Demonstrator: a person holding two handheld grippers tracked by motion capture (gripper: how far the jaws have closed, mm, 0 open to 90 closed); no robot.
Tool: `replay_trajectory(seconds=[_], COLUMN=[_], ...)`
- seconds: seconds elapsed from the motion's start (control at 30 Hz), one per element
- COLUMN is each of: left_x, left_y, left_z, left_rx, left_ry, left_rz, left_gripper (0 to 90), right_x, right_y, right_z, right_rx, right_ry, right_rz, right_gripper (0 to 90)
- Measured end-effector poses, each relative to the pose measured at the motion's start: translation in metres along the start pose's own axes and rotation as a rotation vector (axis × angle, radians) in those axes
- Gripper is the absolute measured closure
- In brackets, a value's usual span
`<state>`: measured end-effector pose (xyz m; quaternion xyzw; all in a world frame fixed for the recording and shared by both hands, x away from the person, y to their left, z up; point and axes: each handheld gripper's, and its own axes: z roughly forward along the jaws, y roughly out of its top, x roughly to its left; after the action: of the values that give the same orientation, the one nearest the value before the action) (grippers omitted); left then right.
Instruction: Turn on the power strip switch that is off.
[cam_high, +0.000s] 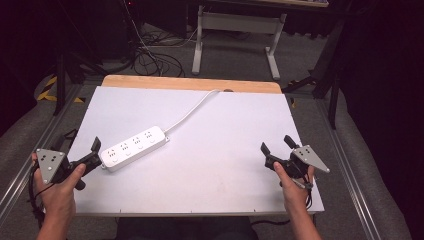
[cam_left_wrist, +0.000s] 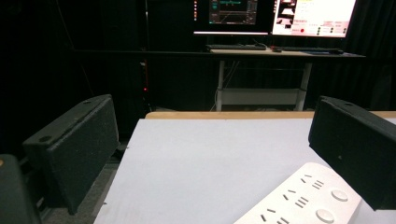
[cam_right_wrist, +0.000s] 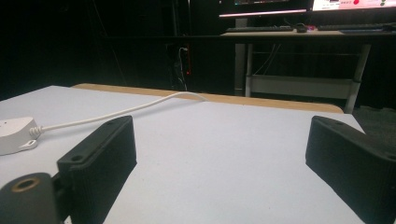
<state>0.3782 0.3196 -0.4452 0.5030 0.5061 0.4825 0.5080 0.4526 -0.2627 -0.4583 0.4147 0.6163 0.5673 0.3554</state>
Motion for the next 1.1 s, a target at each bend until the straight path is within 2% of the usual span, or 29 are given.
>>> replay_trajectory(seconds=[0.2,0.33,0.4,0.43,0.47,0.5,0.53,0.57,0.6,0.63,0.67,0.93,1.0,1.1], left_x=[-0.0008,-0.0013,-0.0014,-0.0017,-0.0008,-0.0008,0.0001,0.0001,0.0012,0.0022,0.0025,0.0050,0.0054,0.0054], left_y=[0.0002,0.0008,0.0010,0.0023,0.0031,0.0031,0.0041,0.0041,0.0046,0.0051,0.0053,0.0074,0.0081,0.0089], left_z=[0.0006,0.0013,0.0012,0.0002,-0.0006,-0.0006,-0.0016,-0.0016,-0.0020,-0.0025,-0.0027,-0.0046,-0.0054,-0.0055], left_rx=[-0.005,-0.006,-0.007,-0.004,0.005,0.005,0.026,0.026,0.028,0.028,0.023,0.011,0.029,0.062], left_ry=[0.014,0.028,0.029,0.021,0.013,0.013,-0.010,-0.010,-0.019,-0.030,-0.033,-0.034,-0.032,-0.038], left_rz=[-0.002,0.012,0.016,0.004,0.011,0.011,0.003,0.003,0.004,0.002,-0.004,-0.009,-0.006,-0.016], left_gripper=[3.6,6.3,12.4,16.8,21.8,29.9,39.0,44.3,48.1,48.1,54.6,67.6,69.4,78.7], right_x=[0.0000,0.0002,0.0002,0.0001,-0.0001,-0.0001,-0.0001,-0.0001,-0.0002,-0.0002,-0.0002,0.0001,-0.0002,0.0001], right_y=[0.0003,0.0003,0.0005,0.0006,0.0006,0.0006,0.0007,0.0007,0.0008,0.0008,0.0009,0.0012,0.0012,0.0014], right_z=[-0.0008,-0.0008,-0.0009,-0.0009,-0.0009,-0.0009,-0.0011,-0.0012,-0.0012,-0.0012,-0.0012,-0.0010,-0.0011,-0.0012], right_rx=[-0.002,-0.002,-0.002,-0.003,-0.004,-0.004,-0.005,-0.005,-0.005,-0.005,-0.007,-0.009,-0.008,-0.006], right_ry=[0.001,0.002,0.003,0.002,0.001,0.001,0.003,0.003,0.002,0.002,0.005,0.007,0.005,0.008], right_rz=[0.003,0.005,0.004,0.005,0.004,0.004,0.006,0.006,0.006,0.006,0.008,0.005,0.003,-0.001], right_gripper=[9.0,9.0,9.0,9.0,9.0,9.0,9.0,9.0,9.0,9.0,8.9,8.8,8.8,8.7])
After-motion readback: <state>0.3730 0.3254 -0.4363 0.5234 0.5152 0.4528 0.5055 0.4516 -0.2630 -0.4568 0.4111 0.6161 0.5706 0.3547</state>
